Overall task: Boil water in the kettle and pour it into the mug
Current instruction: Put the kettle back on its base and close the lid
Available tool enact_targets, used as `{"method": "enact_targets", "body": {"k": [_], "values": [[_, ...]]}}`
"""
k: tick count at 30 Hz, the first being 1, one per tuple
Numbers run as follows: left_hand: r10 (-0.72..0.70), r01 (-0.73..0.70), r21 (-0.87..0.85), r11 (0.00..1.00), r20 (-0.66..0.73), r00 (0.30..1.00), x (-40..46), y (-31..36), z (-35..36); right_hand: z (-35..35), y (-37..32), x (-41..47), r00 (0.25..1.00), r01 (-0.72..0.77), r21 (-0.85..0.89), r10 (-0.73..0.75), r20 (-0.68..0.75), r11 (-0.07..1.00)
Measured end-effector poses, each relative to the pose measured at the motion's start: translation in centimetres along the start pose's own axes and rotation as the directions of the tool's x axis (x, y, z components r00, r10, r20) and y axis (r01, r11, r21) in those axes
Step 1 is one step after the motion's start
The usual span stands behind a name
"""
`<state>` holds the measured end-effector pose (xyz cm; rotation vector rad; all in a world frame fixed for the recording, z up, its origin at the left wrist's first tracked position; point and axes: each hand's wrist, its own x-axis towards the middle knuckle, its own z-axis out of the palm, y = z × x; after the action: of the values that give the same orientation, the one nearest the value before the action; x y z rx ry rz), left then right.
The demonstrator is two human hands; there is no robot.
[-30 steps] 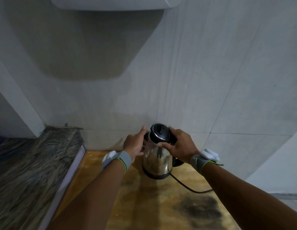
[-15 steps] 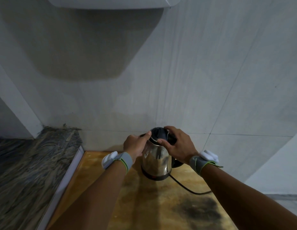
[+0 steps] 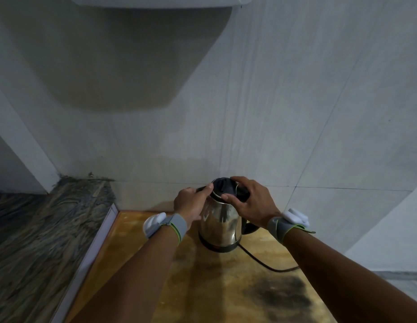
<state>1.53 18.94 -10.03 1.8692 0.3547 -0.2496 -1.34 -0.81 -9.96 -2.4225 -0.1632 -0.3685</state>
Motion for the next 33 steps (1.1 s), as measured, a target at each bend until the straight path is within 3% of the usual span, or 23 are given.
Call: {"method": "enact_targets", "body": {"k": [18,29,33], "values": [[0.0,-0.001,-0.027,1.0,-0.039,0.999,-0.7,0.0,0.3,0.0,0.3,0.3,1.0,0.015,-0.03,-0.014,0.027,0.999],[-0.007,0.011,0.073,0.997,-0.05,0.999,-1.2,0.4,0.4,-1.4,1.6,-1.9,0.969,-0.238,0.12,0.245,-0.045,0.964],[-0.034,0.035,0.035,0.999,-0.032,0.999,-1.6,0.6,0.5,-1.9,2.0,-2.3,0.954,-0.292,0.118,0.298,-0.04,0.949]]}}
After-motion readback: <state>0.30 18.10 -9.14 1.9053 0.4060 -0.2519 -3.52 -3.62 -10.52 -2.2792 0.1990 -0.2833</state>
